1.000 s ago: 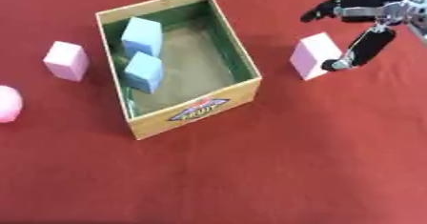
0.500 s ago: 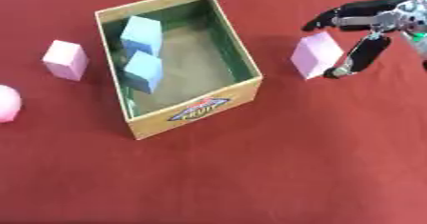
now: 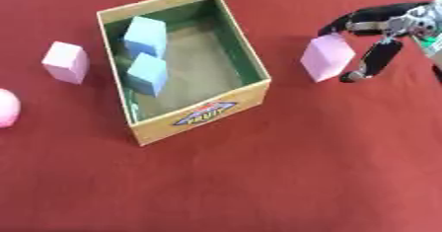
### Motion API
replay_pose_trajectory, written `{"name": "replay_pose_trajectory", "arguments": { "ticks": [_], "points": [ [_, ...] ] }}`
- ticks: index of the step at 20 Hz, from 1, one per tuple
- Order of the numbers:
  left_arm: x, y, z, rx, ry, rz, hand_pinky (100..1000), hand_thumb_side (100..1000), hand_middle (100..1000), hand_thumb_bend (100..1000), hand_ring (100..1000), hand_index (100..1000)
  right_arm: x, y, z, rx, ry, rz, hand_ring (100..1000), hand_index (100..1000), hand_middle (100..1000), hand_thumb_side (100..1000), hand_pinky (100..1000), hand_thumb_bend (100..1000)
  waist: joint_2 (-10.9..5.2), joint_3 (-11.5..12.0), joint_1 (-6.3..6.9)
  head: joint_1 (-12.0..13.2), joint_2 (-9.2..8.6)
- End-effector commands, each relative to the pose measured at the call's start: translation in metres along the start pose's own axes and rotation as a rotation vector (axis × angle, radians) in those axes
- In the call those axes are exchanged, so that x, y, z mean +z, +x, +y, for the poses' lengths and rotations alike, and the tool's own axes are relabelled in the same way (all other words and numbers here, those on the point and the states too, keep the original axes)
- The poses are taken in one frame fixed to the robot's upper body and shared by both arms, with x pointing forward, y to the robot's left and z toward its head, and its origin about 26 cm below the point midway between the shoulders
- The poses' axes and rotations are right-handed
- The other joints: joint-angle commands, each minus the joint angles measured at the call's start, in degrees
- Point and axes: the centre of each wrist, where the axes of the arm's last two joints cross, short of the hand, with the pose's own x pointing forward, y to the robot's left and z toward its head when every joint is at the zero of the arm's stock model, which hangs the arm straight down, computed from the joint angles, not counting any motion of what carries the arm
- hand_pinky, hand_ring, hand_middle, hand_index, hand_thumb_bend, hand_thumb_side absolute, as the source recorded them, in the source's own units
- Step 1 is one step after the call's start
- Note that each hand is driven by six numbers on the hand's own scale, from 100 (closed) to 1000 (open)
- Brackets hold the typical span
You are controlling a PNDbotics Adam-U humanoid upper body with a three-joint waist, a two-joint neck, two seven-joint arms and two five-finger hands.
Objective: Pick up objects on the table and place them in the box.
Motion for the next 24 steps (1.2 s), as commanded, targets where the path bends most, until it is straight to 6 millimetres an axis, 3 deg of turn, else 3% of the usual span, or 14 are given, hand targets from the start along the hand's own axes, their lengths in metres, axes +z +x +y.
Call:
{"name": "replay_pose_trajectory", "arguments": {
  "ticks": [1, 5, 11, 15, 19, 24],
  "points": [
    [-0.006, 0.005, 0.001, 0.004, -0.004, -0.033, 864, 760, 661, 282, 718, 797, 0.009, -0.008, -0.01, 0.013, -0.036, 0.037, 944, 987, 919, 202, 909, 434, -0.1, 0.1, 0.39, -0.24, -0.61],
    [-0.006, 0.005, 0.0, 0.006, -0.004, -0.03, 864, 762, 661, 280, 718, 796, 0.004, -0.009, -0.008, 0.008, -0.041, 0.05, 930, 955, 851, 189, 896, 403, 0.01, 0.2, 0.42, -0.45, -0.69],
    [-0.006, 0.005, 0.0, 0.007, -0.005, -0.028, 865, 761, 661, 276, 719, 796, 0.003, -0.01, -0.005, -0.014, -0.129, 0.046, 853, 705, 581, 100, 848, 166, 0.04, 0.18, 0.45, -0.45, -0.49],
    [-0.005, 0.005, 0.0, 0.006, -0.007, -0.026, 865, 764, 661, 274, 719, 796, 0.004, -0.011, -0.005, -0.028, -0.166, 0.044, 821, 656, 526, 100, 830, 102, -0.05, 0.08, 0.39, -0.29, -0.37],
    [-0.006, 0.005, 0.0, 0.003, -0.008, -0.027, 866, 764, 662, 273, 720, 796, 0.01, -0.011, -0.008, -0.043, -0.191, 0.037, 787, 621, 492, 100, 812, 100, -0.29, -0.03, 0.28, -0.08, -0.26],
    [-0.006, 0.005, 0.001, 0.002, -0.009, -0.028, 866, 763, 662, 272, 720, 796, 0.024, 0.002, -0.029, -0.03, -0.283, 0.005, 751, 601, 468, 100, 796, 100, -0.65, -0.17, 0.11, 0.11, -0.17]
  ]
}}
